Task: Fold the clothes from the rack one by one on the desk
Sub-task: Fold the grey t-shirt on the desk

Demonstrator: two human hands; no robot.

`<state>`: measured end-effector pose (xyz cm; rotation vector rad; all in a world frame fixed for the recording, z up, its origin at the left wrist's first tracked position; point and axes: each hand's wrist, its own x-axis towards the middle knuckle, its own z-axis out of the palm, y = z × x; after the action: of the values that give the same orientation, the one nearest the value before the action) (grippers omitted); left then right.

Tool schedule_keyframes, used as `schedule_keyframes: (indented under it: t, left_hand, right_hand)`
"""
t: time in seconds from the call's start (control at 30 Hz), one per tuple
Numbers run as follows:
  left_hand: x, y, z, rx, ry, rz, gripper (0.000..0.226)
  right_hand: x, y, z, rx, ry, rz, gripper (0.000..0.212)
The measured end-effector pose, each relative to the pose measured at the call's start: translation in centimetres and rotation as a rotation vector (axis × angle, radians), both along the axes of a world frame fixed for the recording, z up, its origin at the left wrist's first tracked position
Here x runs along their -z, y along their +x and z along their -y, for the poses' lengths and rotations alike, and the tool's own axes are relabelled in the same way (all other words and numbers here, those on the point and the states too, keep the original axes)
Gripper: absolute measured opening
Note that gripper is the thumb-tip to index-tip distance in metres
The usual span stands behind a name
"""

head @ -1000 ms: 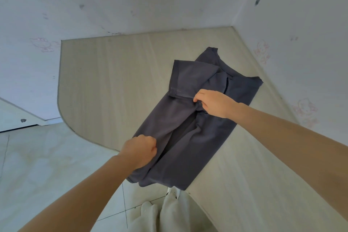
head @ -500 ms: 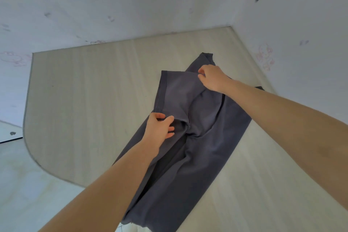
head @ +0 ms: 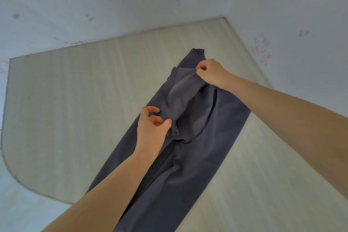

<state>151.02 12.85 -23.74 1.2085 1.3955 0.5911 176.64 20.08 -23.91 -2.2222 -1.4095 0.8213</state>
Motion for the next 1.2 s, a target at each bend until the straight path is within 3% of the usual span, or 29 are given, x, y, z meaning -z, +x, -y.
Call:
schedule_keyframes:
  t: [0.1, 0.27, 0.43, 0.6, 0.7, 0.87, 1.2]
  left_hand:
    - [-0.3, 0.6, 1.7, 0.154, 0.051, -0.094, 0.024]
    - [1.3, 0.4, 3.2, 0.241, -0.194, -0.209, 0.019]
    - [1.8, -1.2, 3.3, 0.357, -0.34, -0.191, 0.027]
    - [2.2, -4.9, 1.9, 0.306, -0.068, -0.331, 0.01]
    - [2.9, -8.8, 0.8, 0.339, 0.118, -0.469, 0.013]
    - [4.1, -16.6, 0.1, 0.461, 0.166, -0.535, 0.012]
    - [5.4, -25.7, 1.5, 0.758, 0.308, -0.509, 0.015]
  right_hand:
    - [-0.3, 2.9, 3.0, 0.089, -0.05, 0.0, 0.026]
    - [0.3, 4.7, 6.9, 0.105, -0.254, 0.094, 0.022]
    - [1.3, 2.9, 8.6, 0.135, -0.171, 0.12, 0.031]
    - [2.4, -0.3, 12.1, 0.274, -0.131, 0.118, 0.044]
    - [2.8, -3.8, 15.4, 0.417, -0.136, 0.042, 0.045]
    - [3.8, -12.9, 21.4, 0.715, -0.068, -0.056, 0.043]
    - [4.1, -30.4, 29.4, 1.024, -0.071, -0.178, 0.03]
